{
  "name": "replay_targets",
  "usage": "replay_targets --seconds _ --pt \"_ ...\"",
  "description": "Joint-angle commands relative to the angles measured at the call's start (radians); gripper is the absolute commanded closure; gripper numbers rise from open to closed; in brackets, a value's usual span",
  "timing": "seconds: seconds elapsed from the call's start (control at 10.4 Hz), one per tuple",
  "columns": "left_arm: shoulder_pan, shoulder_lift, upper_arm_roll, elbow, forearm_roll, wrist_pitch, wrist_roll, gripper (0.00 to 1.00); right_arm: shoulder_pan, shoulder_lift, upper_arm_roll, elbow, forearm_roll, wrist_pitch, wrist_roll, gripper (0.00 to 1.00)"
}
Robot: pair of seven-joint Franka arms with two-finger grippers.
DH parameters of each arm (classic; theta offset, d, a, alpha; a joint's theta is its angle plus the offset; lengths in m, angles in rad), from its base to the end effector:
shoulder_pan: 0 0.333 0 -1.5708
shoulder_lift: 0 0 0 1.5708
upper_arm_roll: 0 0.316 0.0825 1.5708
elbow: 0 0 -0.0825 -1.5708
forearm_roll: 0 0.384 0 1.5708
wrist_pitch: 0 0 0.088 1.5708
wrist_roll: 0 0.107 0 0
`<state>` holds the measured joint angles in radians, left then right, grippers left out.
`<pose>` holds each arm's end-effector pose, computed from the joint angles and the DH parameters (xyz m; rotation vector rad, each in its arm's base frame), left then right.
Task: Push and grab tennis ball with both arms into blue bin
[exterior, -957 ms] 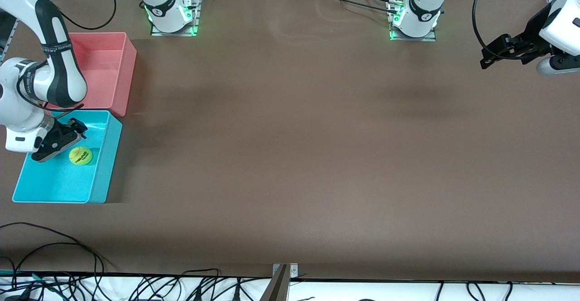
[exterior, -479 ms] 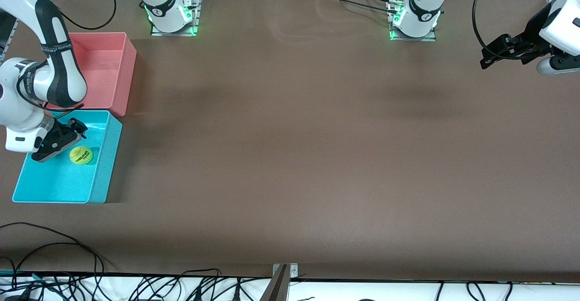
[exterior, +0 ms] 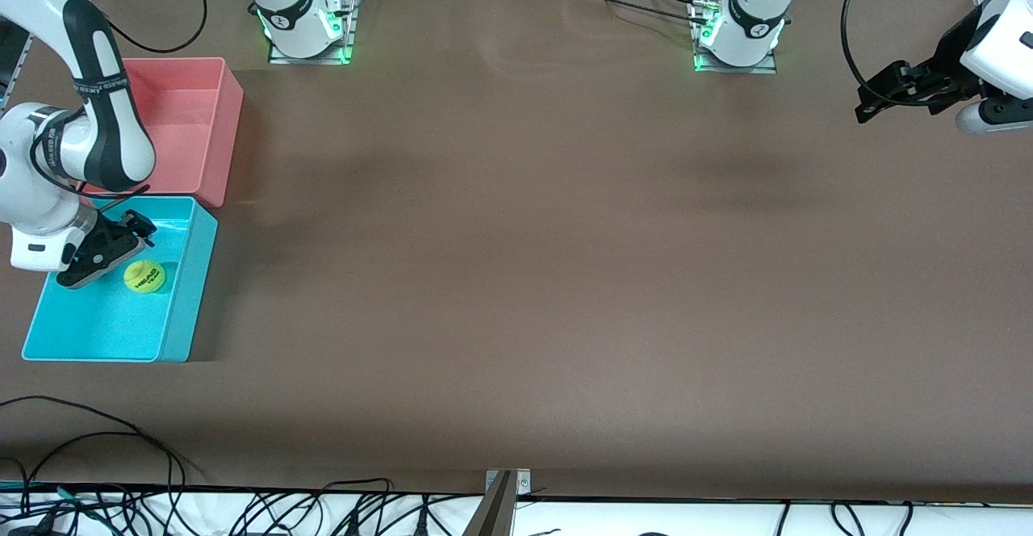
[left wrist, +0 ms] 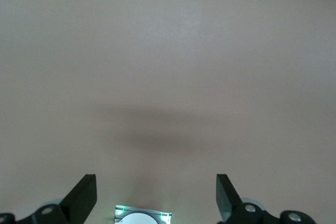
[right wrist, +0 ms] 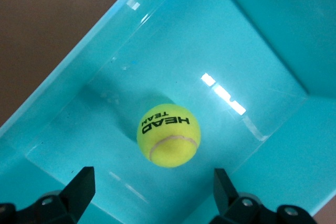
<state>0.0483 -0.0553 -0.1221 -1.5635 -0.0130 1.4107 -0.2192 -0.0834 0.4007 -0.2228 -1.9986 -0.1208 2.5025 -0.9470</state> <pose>0.5186 -0.0419 0.6442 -3.1215 -0.2259 0.1531 0.5918 -0.1806 0.2728 2.7379 1.0870 -0.0100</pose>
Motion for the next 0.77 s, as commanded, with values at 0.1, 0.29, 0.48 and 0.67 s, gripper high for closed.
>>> replay_targets --seconds 0.1,0.29,0.48,0.67 --pt "0.001 0.012 -0.010 0.028 0.022 -0.007 -0.008 0.00 0.024 -0.112 -0.003 0.015 -0.006 -0.047 0.007 0.00" --pt "0.001 0.014 -0.011 0.028 0.022 -0.007 -0.008 0.00 0.024 -0.115 -0.003 0.014 -0.006 -0.047 0.007 0.00" --pt "-0.001 0.014 -0.013 0.031 0.024 -0.007 -0.008 0.00 0.043 -0.137 0.000 0.018 -0.005 -0.103 0.026 0.00" --pt "-0.002 0.015 -0.011 0.037 0.024 -0.007 -0.008 0.00 0.071 -0.160 -0.003 0.038 -0.025 -0.181 0.083 0.00"
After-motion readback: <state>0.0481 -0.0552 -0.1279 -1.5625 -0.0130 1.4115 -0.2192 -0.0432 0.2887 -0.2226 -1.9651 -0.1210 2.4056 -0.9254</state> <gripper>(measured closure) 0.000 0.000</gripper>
